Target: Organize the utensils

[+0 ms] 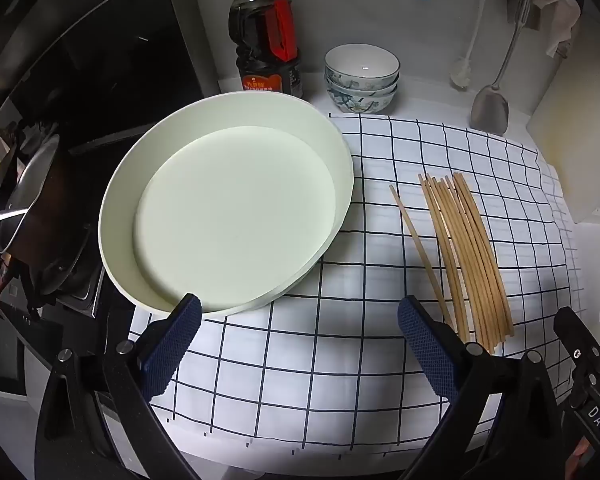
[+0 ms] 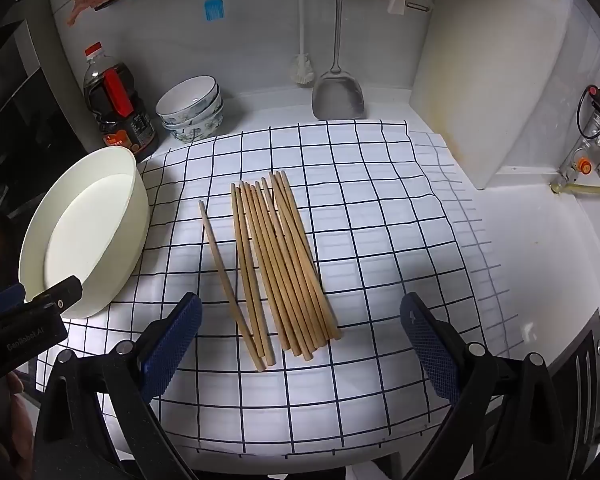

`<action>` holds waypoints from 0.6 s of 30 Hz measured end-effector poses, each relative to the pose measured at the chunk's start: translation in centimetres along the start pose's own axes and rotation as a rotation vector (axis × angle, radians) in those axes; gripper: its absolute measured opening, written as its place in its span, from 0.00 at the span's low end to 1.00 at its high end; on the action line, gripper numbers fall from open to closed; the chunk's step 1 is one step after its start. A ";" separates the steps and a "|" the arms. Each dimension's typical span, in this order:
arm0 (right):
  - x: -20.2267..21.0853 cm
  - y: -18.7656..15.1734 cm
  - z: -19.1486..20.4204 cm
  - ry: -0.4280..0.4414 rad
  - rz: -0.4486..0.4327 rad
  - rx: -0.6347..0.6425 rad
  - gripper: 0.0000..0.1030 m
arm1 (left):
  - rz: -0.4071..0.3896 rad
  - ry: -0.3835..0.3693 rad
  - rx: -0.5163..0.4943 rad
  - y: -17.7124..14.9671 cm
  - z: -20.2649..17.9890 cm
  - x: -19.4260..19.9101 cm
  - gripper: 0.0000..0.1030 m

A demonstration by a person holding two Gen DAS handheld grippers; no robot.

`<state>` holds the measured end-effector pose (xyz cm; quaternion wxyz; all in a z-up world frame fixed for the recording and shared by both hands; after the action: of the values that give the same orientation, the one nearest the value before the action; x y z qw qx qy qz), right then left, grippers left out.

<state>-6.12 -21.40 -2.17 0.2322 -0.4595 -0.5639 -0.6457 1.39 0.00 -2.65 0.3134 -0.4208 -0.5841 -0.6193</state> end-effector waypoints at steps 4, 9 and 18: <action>-0.1 -0.1 0.0 0.000 0.003 0.001 0.92 | -0.001 0.004 -0.002 0.0 0.0 0.0 0.94; -0.1 -0.1 0.0 0.003 0.003 0.000 0.92 | 0.002 0.004 -0.001 0.0 0.0 0.0 0.94; -0.1 -0.1 0.2 0.003 0.004 0.003 0.92 | 0.002 0.005 -0.002 0.0 0.0 0.0 0.94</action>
<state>-6.07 -21.25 -2.30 0.2350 -0.4594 -0.5635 -0.6451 1.37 0.01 -2.64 0.3149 -0.4201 -0.5824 -0.6206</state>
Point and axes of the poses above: each gripper's, at about its wrist camera, not at the fingertips, and x roughly against the way its jaws point, z to its left, y to its top, the point moved 3 cm from there along -x, roughly the way its jaws point, and after that the axes turned 6 degrees about -y, right-handed, at the moved point
